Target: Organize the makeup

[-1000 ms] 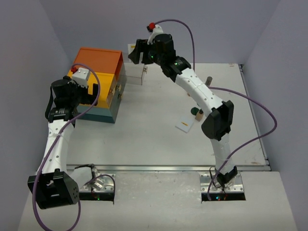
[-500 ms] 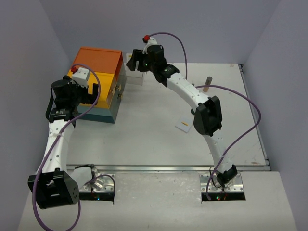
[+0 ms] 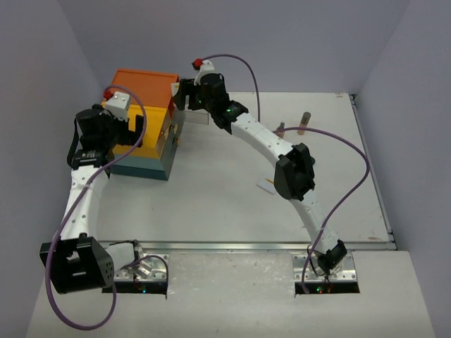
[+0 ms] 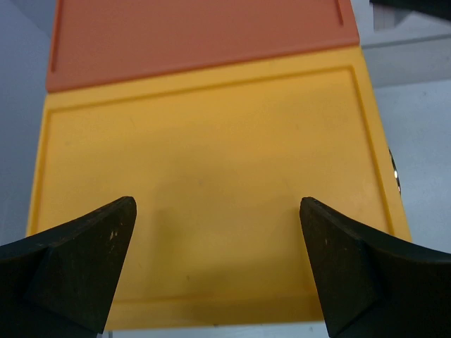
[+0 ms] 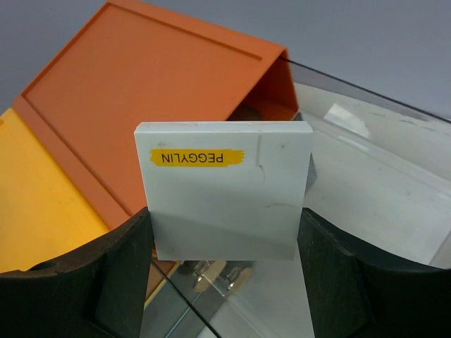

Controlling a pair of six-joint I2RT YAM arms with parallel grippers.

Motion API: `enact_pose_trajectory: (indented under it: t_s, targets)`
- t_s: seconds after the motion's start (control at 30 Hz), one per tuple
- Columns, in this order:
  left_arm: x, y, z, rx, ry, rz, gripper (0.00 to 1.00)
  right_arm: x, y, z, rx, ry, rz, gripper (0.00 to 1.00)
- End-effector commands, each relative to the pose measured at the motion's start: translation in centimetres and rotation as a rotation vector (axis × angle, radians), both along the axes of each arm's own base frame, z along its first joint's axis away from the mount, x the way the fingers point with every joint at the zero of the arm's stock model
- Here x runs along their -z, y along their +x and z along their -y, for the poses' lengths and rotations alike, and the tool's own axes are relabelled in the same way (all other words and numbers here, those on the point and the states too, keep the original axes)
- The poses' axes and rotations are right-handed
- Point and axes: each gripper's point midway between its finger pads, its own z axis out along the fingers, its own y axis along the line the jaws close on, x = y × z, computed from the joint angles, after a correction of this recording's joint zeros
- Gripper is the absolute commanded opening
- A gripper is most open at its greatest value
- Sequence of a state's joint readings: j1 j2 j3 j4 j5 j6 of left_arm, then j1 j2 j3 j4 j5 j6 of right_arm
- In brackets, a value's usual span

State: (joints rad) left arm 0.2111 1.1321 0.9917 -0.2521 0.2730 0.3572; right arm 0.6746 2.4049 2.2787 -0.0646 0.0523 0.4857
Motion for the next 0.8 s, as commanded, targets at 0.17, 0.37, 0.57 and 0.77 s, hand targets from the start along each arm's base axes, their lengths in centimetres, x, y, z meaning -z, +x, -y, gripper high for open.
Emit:
enact_pose_trajectory:
  t_s: [0.17,0.37,0.57,0.77]
  targets:
    - [-8.4,10.1,-1.5,-0.038,-0.130,0.155,1.00,-4.0,1.1,-0.1,0.049,0.030,0.142,0.37]
    - [-6.0,15.7,-4.6,-0.180,-0.064,0.107,1.00,-3.9,1.7,0.2,0.076,0.023,0.159,0.37]
    - [-2.7,16.9,-6.0,-0.242,-0.013,0.042,1.00,-4.2,2.1,0.4,0.080,-0.029,0.217,0.37]
    - [-0.6,16.8,-5.9,-0.243,-0.012,0.010,1.00,-4.2,2.6,1.6,0.112,-0.135,0.273,0.43]
